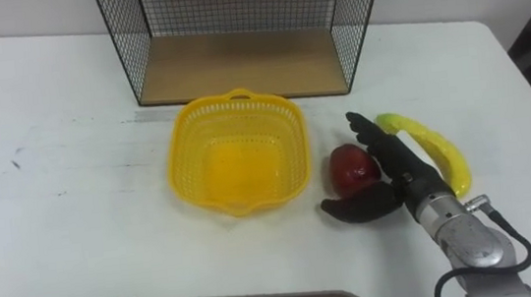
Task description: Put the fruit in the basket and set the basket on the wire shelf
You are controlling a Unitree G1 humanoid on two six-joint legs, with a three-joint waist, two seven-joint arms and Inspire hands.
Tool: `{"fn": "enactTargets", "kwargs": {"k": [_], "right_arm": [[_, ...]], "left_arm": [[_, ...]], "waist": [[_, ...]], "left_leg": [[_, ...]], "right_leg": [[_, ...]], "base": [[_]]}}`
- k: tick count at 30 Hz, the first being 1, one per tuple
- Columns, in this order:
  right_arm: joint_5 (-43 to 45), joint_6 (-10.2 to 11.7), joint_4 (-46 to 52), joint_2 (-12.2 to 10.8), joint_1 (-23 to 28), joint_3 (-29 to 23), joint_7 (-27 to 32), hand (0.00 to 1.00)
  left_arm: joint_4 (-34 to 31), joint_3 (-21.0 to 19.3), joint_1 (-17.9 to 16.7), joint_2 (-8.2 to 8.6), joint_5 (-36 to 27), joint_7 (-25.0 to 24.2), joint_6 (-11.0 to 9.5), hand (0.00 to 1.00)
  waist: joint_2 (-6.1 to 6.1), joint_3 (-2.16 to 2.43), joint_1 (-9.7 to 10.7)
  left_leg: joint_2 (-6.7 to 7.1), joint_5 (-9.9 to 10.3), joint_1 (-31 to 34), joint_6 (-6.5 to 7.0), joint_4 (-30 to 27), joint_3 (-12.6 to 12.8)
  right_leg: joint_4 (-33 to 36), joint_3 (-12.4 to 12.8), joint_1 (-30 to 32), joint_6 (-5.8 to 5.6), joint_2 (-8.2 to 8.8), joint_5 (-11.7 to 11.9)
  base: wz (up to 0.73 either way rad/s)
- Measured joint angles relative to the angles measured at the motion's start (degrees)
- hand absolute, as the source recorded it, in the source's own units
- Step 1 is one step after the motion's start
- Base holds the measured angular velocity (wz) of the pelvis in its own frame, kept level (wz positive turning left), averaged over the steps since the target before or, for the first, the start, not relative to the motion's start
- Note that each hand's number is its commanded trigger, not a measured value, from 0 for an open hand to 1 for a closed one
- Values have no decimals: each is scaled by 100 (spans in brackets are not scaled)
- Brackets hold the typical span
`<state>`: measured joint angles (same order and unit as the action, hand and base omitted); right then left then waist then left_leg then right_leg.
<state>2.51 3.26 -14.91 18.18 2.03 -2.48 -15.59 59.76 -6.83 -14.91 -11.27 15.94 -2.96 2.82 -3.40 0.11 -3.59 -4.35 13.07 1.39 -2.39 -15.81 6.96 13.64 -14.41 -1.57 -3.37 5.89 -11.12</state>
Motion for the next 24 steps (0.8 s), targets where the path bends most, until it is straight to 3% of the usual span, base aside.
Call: {"fn": "enactTargets", "kwargs": {"k": [16, 18, 19, 24], "right_arm": [[1, 40, -58, 0, -2, 4, 42, 0], [0, 39, -58, 0, -2, 4, 43, 58], [0, 38, -58, 0, -2, 4, 45, 100], [-16, 43, -183, -1, -84, -12, 253, 100]], "left_arm": [[15, 23, -2, -1, -3, 2, 93, 0], [15, 26, -2, -1, -3, 2, 96, 0], [14, 27, -2, -1, -3, 3, 98, 0], [11, 26, -2, -1, -5, 3, 99, 0]], "waist": [[18, -16, -1], [16, -16, 0], [13, -18, 1], [-11, -20, 6]], "left_leg": [[2, 1, 3, 0, -45, -42], [2, 1, 3, 0, -48, -44], [2, 1, 4, 0, -50, -45], [2, 1, 12, 0, -80, -59]], "right_leg": [[-4, -30, -37, -1, 0, -1], [-4, -31, -38, -1, 0, -1], [-5, -33, -39, -1, 0, -1], [-11, -52, -49, -1, 0, -1]], "base": [[0], [0], [0], [0]]}}
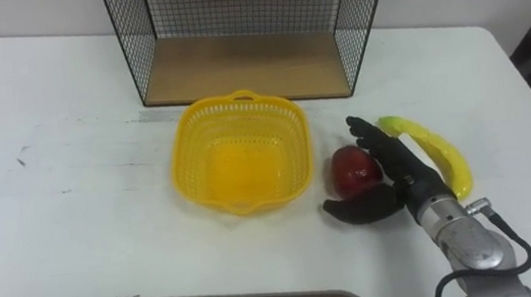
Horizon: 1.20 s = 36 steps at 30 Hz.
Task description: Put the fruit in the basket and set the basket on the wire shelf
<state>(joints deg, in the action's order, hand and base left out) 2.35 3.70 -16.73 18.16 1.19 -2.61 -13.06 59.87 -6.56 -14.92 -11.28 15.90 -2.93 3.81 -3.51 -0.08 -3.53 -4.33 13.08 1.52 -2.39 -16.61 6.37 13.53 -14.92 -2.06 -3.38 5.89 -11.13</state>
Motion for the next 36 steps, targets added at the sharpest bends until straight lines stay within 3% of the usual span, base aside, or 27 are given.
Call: {"fn": "enactTargets", "kwargs": {"k": [7, 25, 26, 36], "right_arm": [[-31, -4, -238, 3, -132, -154, 257, 100], [-29, -5, -244, 0, -131, -150, 266, 100], [-29, -10, -228, 0, -131, -151, 274, 100], [-31, -148, 376, -43, -39, -158, 228, 100]], "left_arm": [[-2, 2, -8, 0, 0, 2, 0, 0], [0, -4, -3, -2, 2, 1, -1, 0], [-1, -4, -2, -3, 1, 1, -1, 0], [-20, -23, 45, -5, -11, -60, -14, 0]], "waist": [[-19, 5, 0], [-37, 17, 10], [-68, 36, 10], [26, -18, 68]], "left_leg": [[0, 0, -1, 0, -5, -4], [0, 0, 20, 0, -7, -5], [0, 0, 23, 0, -7, -5], [2, 0, 39, 0, -10, 1]], "right_leg": [[-6, -10, 2, -1, 0, -1], [-4, -14, -5, -1, 0, 0], [-2, -14, -1, -1, 2, 0], [-10, 0, 22, -3, 2, -3]], "base": [[0], [0], [0], [0]]}}
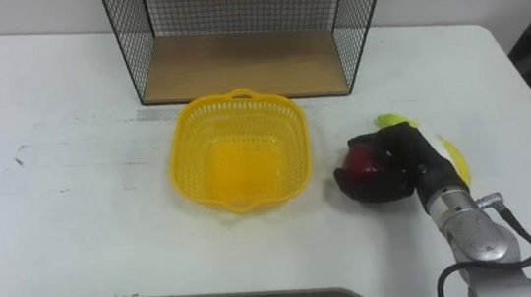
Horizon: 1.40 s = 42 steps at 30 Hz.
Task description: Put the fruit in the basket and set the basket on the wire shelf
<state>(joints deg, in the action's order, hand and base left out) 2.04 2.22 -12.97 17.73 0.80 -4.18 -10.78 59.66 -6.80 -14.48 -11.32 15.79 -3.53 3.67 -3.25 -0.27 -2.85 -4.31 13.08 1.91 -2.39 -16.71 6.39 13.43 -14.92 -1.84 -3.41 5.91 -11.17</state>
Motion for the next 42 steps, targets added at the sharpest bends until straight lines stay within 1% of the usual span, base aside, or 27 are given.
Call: {"fn": "enactTargets", "kwargs": {"k": [2, 7, 9, 11, 13, 14, 16, 17, 19, 22, 23, 24, 26, 27, 29, 32, 34, 36, 37, 42], "right_arm": [[-2, -56, 286, -25, 9, 0, -2, 100], [-225, -56, 1115, 2, 12, -19, -3, 100], [-225, -34, 1393, 8, 11, -91, -2, 100], [-248, -11, 1608, 8, 3, -208, 3, 100], [-326, -6, 1732, 8, -6, -243, 6, 100], [-358, -6, 1841, 7, -4, -282, 6, 100], [-420, -7, 2016, 7, -4, -343, 7, 100], [-430, -6, 2127, 7, -14, -397, 8, 100], [-457, -6, 2254, 8, -51, -443, 26, 100], [-468, 28, 2334, 5, -95, -388, 25, 100], [-462, 28, 2360, -14, -95, -353, 18, 100], [-455, 28, 2406, -23, -95, -325, 17, 100], [-424, 28, 2495, -44, -95, -311, 10, 100], [-414, 28, 2530, -47, -95, -288, 13, 100], [-366, 28, 2634, -51, -95, -79, 1, 100], [-143, 21, 2763, -52, -95, 139, -73, 100], [-23, 22, 2819, -51, -95, 244, -112, 100], [53, 21, 2825, -48, -97, 335, -144, 100], [92, 18, 2826, -49, -97, 369, -173, 100], [64, 15, 2822, -55, -214, 572, -318, 100]], "left_arm": [[-14, 3, 8, 0, -8, -44, 0, 0], [11, 18, 21, 33, -30, -59, -51, 0], [34, 18, 23, 56, -6, -57, -109, 0], [136, 19, 29, 73, -6, -56, -182, 0], [206, 18, 21, 82, -5, -56, -192, 0], [217, 17, 6, 111, -2, -57, -192, 0], [217, 17, -25, 144, 3, -61, -192, 0], [218, 17, -31, 156, 5, -61, -192, 0], [217, 16, -31, 160, 4, -59, -202, 0], [216, 19, -9, 153, -3, -57, -222, 0], [216, 22, 2, 143, -13, -57, -247, 0], [218, 23, 44, 140, -28, -57, -249, 0], [226, 25, 111, 129, -35, -57, -250, 0], [234, 33, 124, 122, -34, -57, -250, 0], [288, 133, 149, 75, -33, -49, -250, 0], [296, 153, 192, 71, -6, -40, -250, 0], [300, 148, 237, 68, 3, -44, -247, 0], [300, 150, 244, 68, 0, -46, -244, 0], [299, 150, 263, 68, 0, -45, -243, 0], [297, 150, 295, 69, -6, -33, -242, 0]], "waist": [[9, 6, 28], [21, 14, 33], [30, 14, 52], [64, 8, 57], [98, 1, 88], [140, -5, 94], [188, 7, 101], [213, 23, 100], [224, 30, 83], [178, 16, 69], [141, 5, 69], [103, -18, 73], [64, -30, 63], [55, -28, 42], [34, -14, 22], [26, -8, -63], [10, 3, -79], [-1, 13, -177], [-6, 15, -220], [-3, 12, -292]], "left_leg": [[0, 0, -4, 0, 5, 15], [-2, -1, -61, 1, 42, 90], [-5, -1, -75, 0, 44, 102], [-4, -1, -106, 0, 51, 110], [-6, -1, -98, 1, 51, 109], [-6, -1, -69, 1, 51, 109], [-6, -1, -59, 1, 52, 108], [-7, -1, -58, 1, 60, 108], [-6, -3, -61, 1, 71, 108], [-3, -3, -53, 2, 57, 113], [-4, -3, -50, 2, 54, 113], [-5, -3, -43, 2, 45, 114], [-6, -2, -26, 2, 39, 113], [-6, -2, -27, 2, 41, 113], [-8, -2, -50, 1, 56, 118], [-7, -2, -44, 1, 71, 127], [-7, -2, -43, 1, 102, 115], [-10, -2, -49, 1, 108, 115], [-11, -2, -45, 1, 101, 115], [-12, -3, -37, 1, 96, 117]], "right_leg": [[-1, 26, 9, 0, 0, 0], [10, 79, -5, 0, 0, 0], [9, 73, -15, 0, -1, 0], [16, 77, -23, 1, -1, 2], [20, 76, -14, 2, -1, 3], [24, 78, -8, 2, -1, 3], [34, 79, 9, 2, -1, 4], [47, 87, 25, 2, -1, 4], [59, 107, 46, 3, -2, 4], [88, 143, 78, 3, -2, 4], [90, 145, 80, 2, -2, 4], [90, 141, 80, 3, -2, 4], [92, 134, 85, 3, -2, 4], [93, 134, 87, 3, -3, 4], [97, 143, 80, 3, -5, 4], [97, 144, 97, 6, -5, 6], [92, 122, 94, 6, -5, 6], [86, 108, 87, 6, -5, 6], [77, 97, 86, 9, -4, 8], [50, 77, 75, 10, -2, 9]], "base": [[-3], [-5], [0], [0], [0], [0], [0], [0], [-7], [-5], [0], [0], [0], [0], [0], [0], [3], [0], [0], [1]]}}
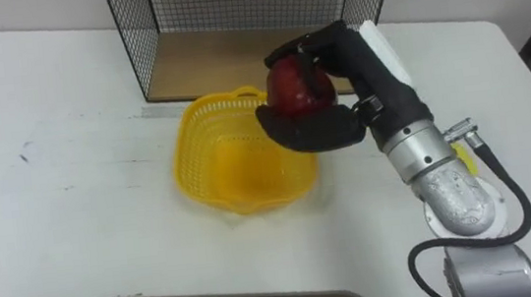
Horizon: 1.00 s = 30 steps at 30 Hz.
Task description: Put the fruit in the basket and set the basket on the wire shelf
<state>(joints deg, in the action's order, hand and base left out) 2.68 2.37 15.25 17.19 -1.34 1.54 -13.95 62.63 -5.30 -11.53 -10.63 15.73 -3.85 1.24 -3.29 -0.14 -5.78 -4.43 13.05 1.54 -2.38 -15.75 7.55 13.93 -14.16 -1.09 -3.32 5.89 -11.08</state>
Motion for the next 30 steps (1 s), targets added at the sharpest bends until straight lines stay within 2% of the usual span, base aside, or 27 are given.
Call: {"fn": "enactTargets", "kwargs": {"k": [4, 10, 14, 20, 30], "right_arm": [[-3, 0, -29, -24, -1, 18, -63, 100], [-3, -55, -103, -25, 0, 228, -258, 100], [-1, -88, -142, -26, 0, 229, -309, 100], [12, -126, -414, -111, 0, 229, -311, 100], [-17, -126, -652, -117, -1, 228, -305, 100]], "left_arm": [[-1, 0, 73, 4, -26, 4, 0, 0], [-3, 0, 79, -9, -28, 5, 1, 0], [-32, 1, 89, -16, -28, 5, 6, 0], [-33, 13, 126, -18, -30, 5, 22, 0], [-33, 120, 122, -4, -28, -7, 101, 0]], "waist": [[-12, -11, -103], [-36, -61, -107], [-57, -71, -93], [-62, -67, -93], [-10, -59, -93]], "left_leg": [[1, -1, -11, 0, 2, 4], [1, -1, 14, 0, 4, 1], [0, 0, 87, 0, -13, -11], [-6, 0, 193, 0, -129, -21], [-6, 0, 221, 1, -188, -68]], "right_leg": [[-25, -6, -15, -1, 0, 0], [-31, -24, -18, -1, -1, 0], [-31, -56, 19, -1, 0, 0], [-27, -89, 80, -1, 5, 0], [-7, -97, 66, 5, 4, 4]], "base": [[0], [0], [4], [4], [2]]}}
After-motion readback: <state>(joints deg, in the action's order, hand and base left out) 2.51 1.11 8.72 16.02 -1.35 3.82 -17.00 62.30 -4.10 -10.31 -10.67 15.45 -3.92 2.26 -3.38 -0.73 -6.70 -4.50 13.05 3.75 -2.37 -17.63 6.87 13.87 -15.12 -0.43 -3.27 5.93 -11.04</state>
